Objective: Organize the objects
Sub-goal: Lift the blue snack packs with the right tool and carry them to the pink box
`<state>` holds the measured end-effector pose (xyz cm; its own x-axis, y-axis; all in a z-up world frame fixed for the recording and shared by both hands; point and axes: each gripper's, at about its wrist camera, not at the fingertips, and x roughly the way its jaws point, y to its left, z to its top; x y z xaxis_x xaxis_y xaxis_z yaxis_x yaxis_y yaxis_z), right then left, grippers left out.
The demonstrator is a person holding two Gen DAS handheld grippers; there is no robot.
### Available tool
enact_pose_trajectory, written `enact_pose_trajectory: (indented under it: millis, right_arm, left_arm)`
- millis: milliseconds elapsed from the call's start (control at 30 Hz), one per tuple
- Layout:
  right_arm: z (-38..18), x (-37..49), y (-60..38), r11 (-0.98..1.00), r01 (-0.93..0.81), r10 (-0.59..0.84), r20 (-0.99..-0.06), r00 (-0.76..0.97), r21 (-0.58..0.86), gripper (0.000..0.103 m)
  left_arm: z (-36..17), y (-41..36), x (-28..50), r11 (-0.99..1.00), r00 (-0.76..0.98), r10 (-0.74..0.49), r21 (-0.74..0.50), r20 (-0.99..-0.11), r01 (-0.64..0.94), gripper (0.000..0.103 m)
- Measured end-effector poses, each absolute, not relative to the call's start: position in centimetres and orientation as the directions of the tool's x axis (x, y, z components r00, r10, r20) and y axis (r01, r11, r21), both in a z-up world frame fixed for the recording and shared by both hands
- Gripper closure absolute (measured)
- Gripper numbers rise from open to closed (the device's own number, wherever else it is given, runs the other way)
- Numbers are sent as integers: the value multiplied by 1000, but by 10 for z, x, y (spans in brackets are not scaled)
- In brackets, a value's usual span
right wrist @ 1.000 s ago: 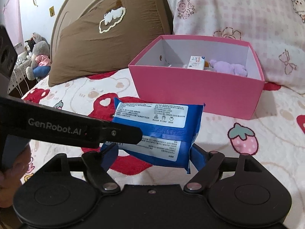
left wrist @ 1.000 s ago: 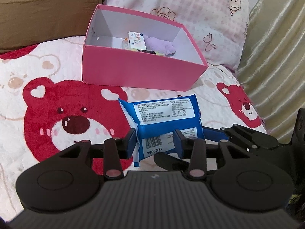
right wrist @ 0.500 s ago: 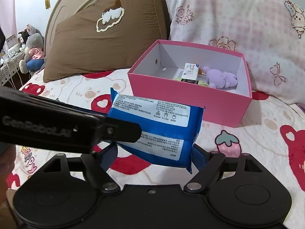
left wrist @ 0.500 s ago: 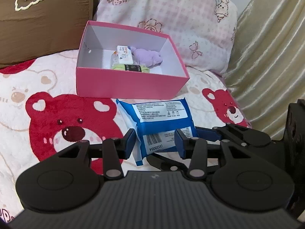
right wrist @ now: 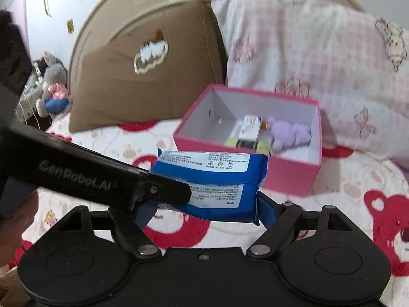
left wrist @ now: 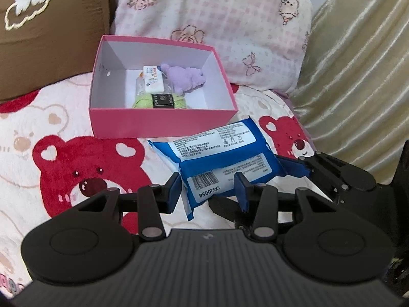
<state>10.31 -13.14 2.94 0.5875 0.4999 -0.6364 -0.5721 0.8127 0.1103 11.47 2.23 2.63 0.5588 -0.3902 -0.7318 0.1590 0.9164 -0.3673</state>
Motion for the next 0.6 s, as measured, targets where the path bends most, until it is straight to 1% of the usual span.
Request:
enact_pose_trajectory:
  millis: [200,300,367,533,600]
  right_arm:
    - [53,102,-148,807,-574,532,-591,606,138,21]
    - [61,111,-156,803,-570,550,-582,599,173,21]
    - [64,120,-160,799,-567,562,-583,587,199,21]
    - [70,145,-168,803,-563,560,-570,601,195,31]
    - [72,157,-171,810,-556,550,-572,608,188,37]
  left_arm:
    - [53,17,129,915,547,-392,-374,-740,150,61]
    - [64,14,143,913,547,-392,-385,-740,133,61]
    - [72,10,155,920,544,-377,-369,-750,130,61]
    - [83,2,186,926,566,-365,-354,-739,135,61]
    - [85,0,198,924,576,-367,-357,-730,137,61]
